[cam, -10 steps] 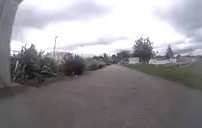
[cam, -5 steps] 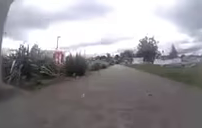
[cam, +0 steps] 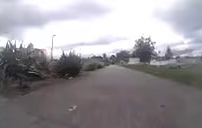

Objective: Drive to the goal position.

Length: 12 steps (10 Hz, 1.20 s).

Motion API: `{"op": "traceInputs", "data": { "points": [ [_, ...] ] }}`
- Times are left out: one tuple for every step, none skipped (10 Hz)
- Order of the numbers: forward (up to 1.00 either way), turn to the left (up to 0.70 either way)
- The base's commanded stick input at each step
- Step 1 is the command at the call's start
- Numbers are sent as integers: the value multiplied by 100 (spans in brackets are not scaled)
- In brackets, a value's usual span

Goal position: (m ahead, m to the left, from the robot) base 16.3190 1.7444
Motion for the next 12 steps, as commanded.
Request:
{"op": "traceInputs", "data": {
  "points": [
    [100,-27],
    [100,-27],
    [100,-27],
    [100,-27],
    [100,0],
    [100,0],
    [100,0],
    [100,0],
    [100,0],
    [100,0],
    [100,0],
    [100,-7]
  ]
}}
